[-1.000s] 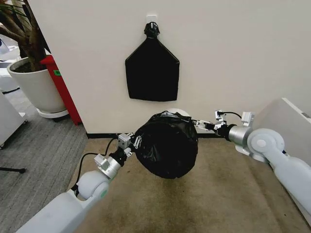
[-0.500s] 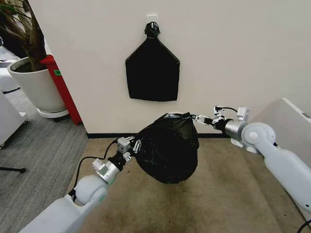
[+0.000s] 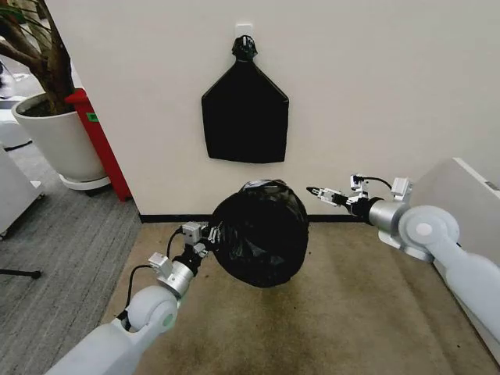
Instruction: Place the garbage bag over the trash bin.
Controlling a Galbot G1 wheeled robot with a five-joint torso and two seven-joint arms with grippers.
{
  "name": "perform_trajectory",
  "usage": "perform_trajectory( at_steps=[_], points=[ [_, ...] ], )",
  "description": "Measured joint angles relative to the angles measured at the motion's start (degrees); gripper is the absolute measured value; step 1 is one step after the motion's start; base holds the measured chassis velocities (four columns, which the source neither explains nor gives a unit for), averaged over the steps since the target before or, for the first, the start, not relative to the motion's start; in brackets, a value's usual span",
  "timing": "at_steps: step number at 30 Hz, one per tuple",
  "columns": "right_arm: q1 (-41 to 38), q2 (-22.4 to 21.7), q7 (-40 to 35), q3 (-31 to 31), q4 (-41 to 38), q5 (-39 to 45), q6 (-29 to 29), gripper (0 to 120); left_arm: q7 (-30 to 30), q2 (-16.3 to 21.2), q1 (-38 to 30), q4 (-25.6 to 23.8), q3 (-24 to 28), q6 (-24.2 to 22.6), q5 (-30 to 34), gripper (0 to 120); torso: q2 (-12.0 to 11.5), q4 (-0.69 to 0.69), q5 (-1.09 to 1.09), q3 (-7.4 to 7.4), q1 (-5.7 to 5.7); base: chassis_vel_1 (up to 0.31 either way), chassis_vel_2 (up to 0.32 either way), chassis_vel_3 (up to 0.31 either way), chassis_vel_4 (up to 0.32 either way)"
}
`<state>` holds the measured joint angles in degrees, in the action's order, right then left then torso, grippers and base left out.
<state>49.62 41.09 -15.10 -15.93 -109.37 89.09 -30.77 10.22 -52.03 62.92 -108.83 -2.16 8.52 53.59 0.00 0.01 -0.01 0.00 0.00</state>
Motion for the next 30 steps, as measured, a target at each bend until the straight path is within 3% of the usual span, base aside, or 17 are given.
perform_trajectory(
  at_steps=[7, 13, 15, 17, 23, 24, 28, 30],
  points=[
    [18.24, 2.95, 9.63, -12.86, -2.90, -3.75, 3.05, 100, 11.19, -1.16, -0.97, -2.37, -2.85, -4.48, 19.09, 1, 0.00, -0.03, 0.04, 0.00, 0.00, 0.000, 0.000, 0.000, 0.000],
    [28.93, 8.97, 10.77, -16.32, -6.70, -6.26, 4.53, 100, 15.83, -1.88, -2.17, -3.53, -3.78, -6.99, 28.53, 1, 0.00, -0.02, 0.01, 0.00, 0.00, 0.000, 0.000, 0.000, 0.000],
    [31.47, 12.41, 9.13, -16.42, -8.59, -7.17, 5.41, 100, 19.86, -2.58, -3.46, -3.90, -4.00, -8.27, 34.91, 1, 0.00, -0.02, 0.01, -0.01, -0.01, 0.000, 0.000, 0.000, 0.000],
    [32.06, 13.80, 7.84, -16.35, -9.28, -7.25, 5.66, 100, 21.37, -2.86, -3.97, -3.96, -4.04, -8.57, 37.14, 1, 0.00, -0.01, 0.00, 0.00, 0.00, 0.000, 0.000, 0.000, 0.000],
    [33.13, 21.40, -4.89, -14.18, -14.53, -6.92, 8.22, 100, 34.69, -5.05, -8.11, -3.83, -4.39, -10.32, 52.79, 1, 0.00, -0.01, 0.01, 0.00, -0.01, 0.000, 0.000, 0.000, 0.000],
    [33.13, 21.40, -4.89, -14.18, -14.53, -6.92, 8.22, 100, 34.69, -5.05, -8.11, -3.83, -4.39, -10.32, 52.79, 1, 0.00, -0.01, 0.01, 0.00, -0.01, 0.000, 0.000, 0.000, 0.000],
    [32.94, 24.90, -14.20, -12.57, -17.53, -5.43, 8.97, 100, 42.61, -6.31, -9.84, -2.80, -4.51, -12.23, 64.35, 1, 0.00, -0.01, 0.00, 0.00, 0.00, 0.000, 0.000, 0.000, 0.000],
    [32.87, 25.66, -15.84, -12.00, -17.55, -5.95, 8.99, 100, 44.47, -6.80, -10.03, -2.59, -4.51, -13.23, 66.22, 1, 0.00, -0.02, 0.01, 0.00, 0.00, 0.000, 0.000, 0.000, 0.000]
  ],
)
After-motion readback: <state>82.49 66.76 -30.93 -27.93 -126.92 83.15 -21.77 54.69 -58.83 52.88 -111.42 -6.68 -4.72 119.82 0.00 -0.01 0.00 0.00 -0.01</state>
